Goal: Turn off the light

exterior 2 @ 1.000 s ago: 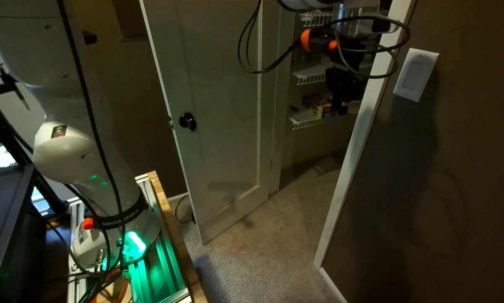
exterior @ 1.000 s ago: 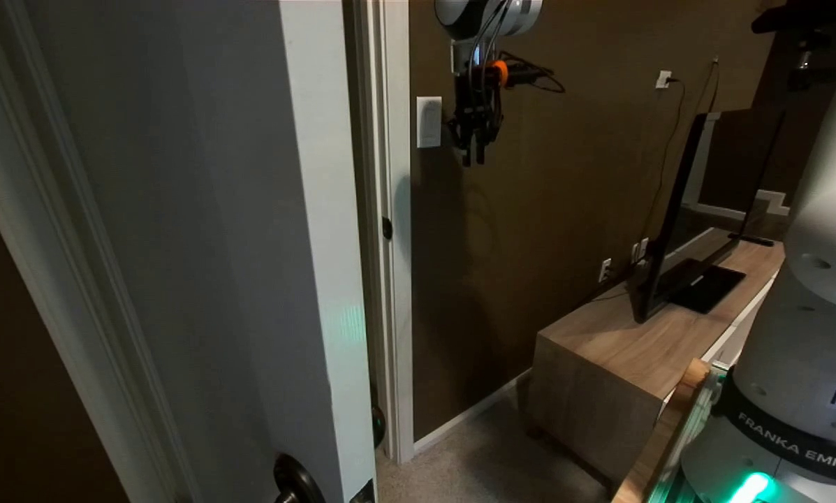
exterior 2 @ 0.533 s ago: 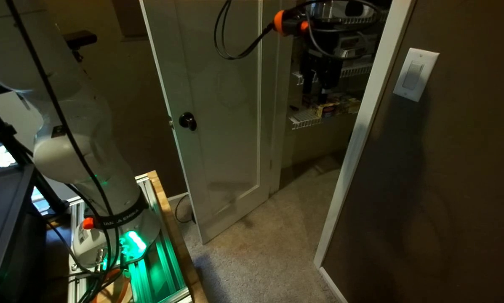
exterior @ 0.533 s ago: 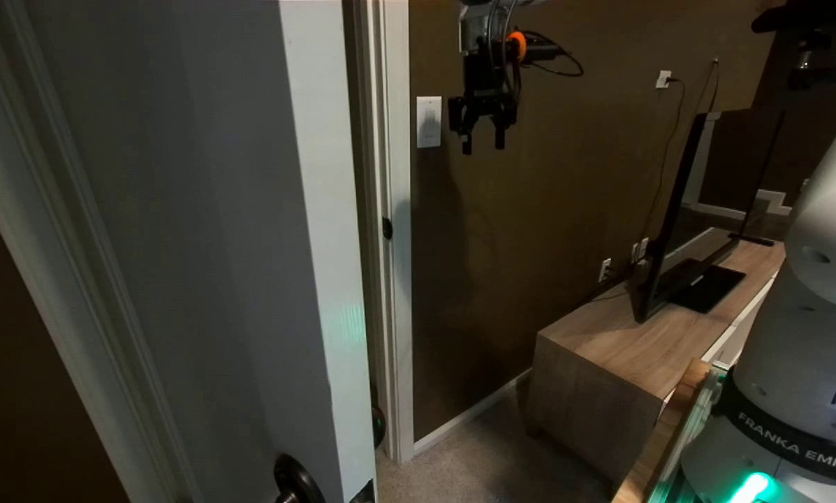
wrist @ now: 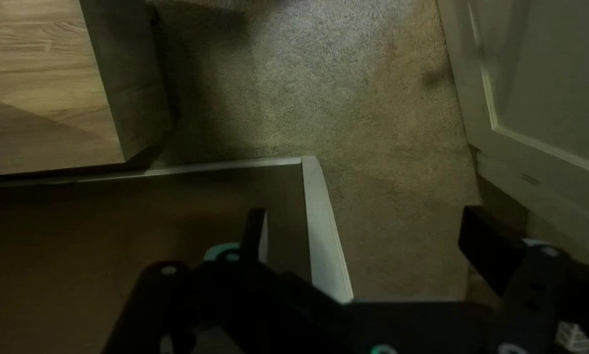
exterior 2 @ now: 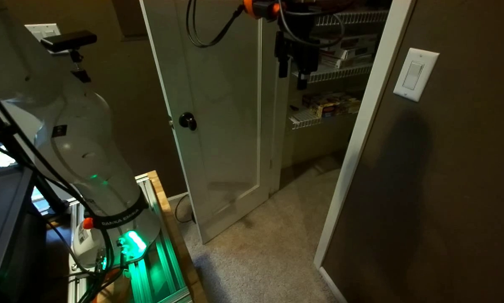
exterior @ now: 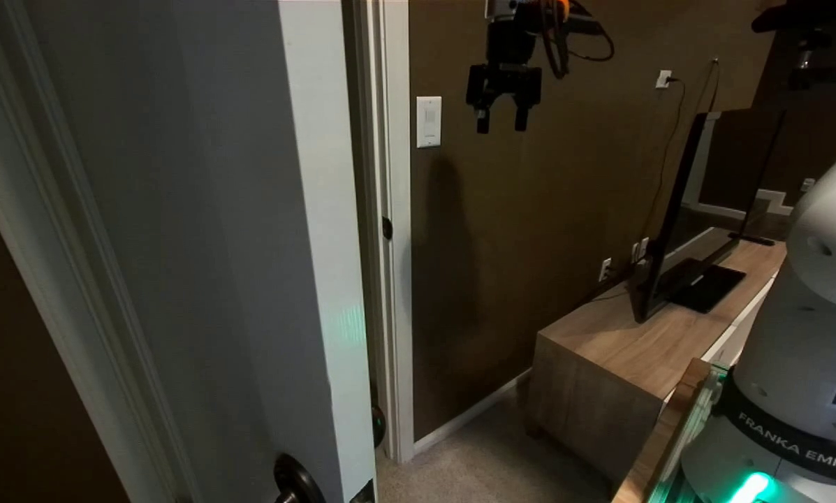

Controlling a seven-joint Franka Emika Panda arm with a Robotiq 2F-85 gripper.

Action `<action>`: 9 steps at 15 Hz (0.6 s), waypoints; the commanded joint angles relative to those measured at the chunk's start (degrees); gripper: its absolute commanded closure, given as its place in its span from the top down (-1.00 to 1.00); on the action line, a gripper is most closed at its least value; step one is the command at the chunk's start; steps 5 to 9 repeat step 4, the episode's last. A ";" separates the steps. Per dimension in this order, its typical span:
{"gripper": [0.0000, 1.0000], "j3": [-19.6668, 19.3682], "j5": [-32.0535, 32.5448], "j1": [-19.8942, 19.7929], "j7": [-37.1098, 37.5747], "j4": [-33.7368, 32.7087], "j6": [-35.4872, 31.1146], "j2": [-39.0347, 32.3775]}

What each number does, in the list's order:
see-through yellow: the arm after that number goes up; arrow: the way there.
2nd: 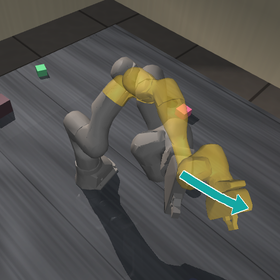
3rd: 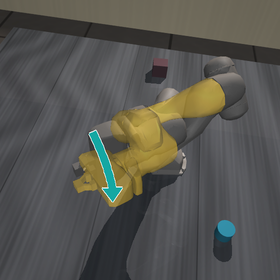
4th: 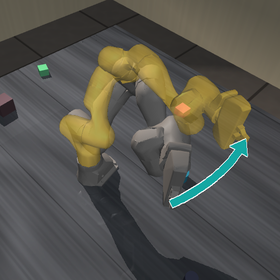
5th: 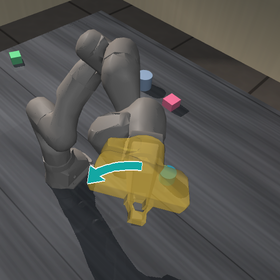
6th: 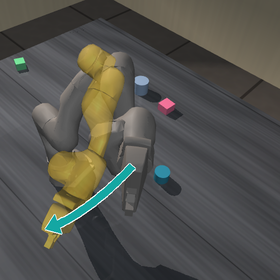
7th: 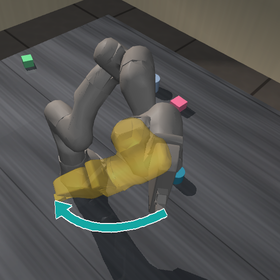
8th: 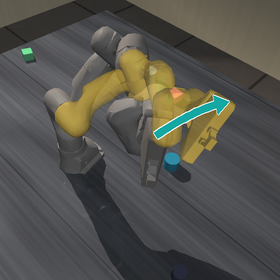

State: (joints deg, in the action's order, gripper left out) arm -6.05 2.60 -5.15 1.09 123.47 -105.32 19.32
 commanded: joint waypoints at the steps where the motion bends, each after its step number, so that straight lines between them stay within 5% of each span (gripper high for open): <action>1: 1.00 -0.24 -0.25 -0.27 -1.78 0.53 0.94 0.91; 9: 1.00 -0.84 -0.37 -0.30 -3.60 1.54 1.35 2.07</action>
